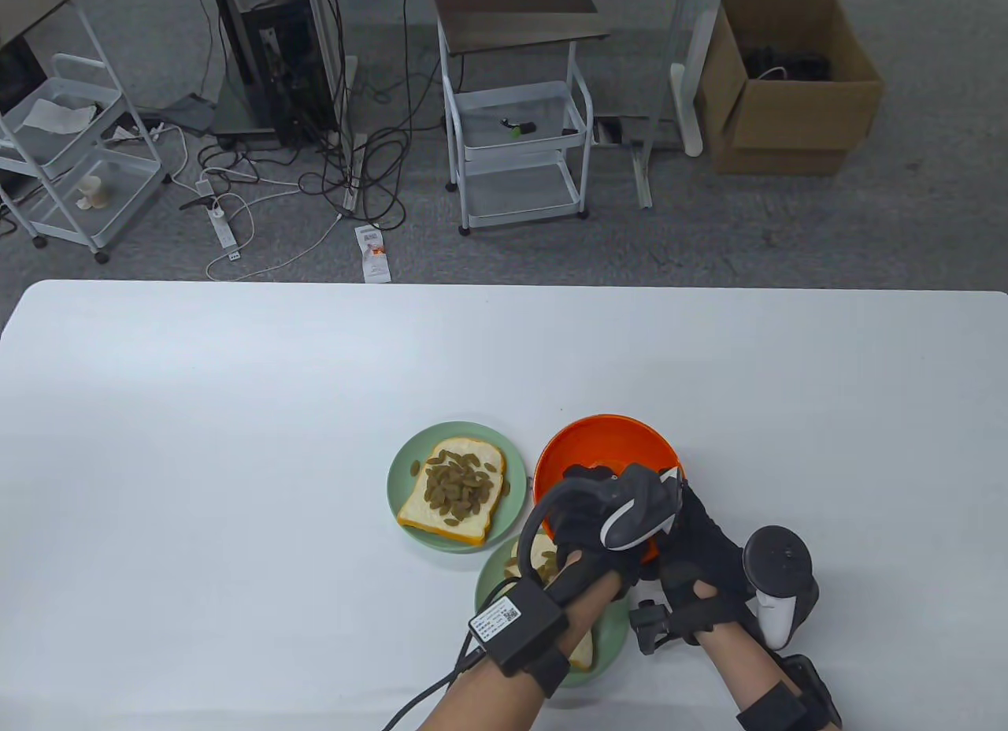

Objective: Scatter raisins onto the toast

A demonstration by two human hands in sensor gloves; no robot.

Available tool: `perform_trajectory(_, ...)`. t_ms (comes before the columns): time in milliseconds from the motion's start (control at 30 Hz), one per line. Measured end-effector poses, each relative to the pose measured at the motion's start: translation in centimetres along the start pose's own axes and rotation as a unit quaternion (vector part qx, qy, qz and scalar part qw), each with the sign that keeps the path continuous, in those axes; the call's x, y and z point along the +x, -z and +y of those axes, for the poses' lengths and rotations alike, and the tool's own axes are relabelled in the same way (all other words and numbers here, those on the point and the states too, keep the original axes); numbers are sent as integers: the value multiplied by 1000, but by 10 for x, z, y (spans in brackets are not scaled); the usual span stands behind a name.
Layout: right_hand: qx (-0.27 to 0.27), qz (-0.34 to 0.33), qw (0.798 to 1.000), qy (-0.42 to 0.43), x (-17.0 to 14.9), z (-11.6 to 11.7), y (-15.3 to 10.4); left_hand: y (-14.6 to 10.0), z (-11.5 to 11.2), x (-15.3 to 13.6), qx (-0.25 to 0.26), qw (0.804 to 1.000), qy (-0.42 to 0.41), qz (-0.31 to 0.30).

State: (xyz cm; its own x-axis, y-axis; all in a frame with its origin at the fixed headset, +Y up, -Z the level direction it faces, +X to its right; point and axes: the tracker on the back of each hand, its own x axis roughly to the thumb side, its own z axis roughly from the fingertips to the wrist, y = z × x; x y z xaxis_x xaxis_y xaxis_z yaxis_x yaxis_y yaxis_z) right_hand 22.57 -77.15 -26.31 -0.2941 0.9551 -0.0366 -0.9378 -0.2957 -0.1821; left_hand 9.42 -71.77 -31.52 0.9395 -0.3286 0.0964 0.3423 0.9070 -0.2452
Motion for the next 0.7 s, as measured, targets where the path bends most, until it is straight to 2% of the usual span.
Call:
perform_trajectory(67,-4,10,1000,10,-3,-3,2,3,0,-1,-16,999,-34,5)
perform_trajectory(233,-9,17,1000,23,-4,-5,2,6,-3,-1,-8,996,-88,-3)
perform_trajectory(500,-8,24,999,38,-4,-4,2,1,-7,-2,90,991,-91,-37)
perform_trajectory(700,-2,19,999,36,-2,-3,2,5,-10,-11,105,987,-104,-67)
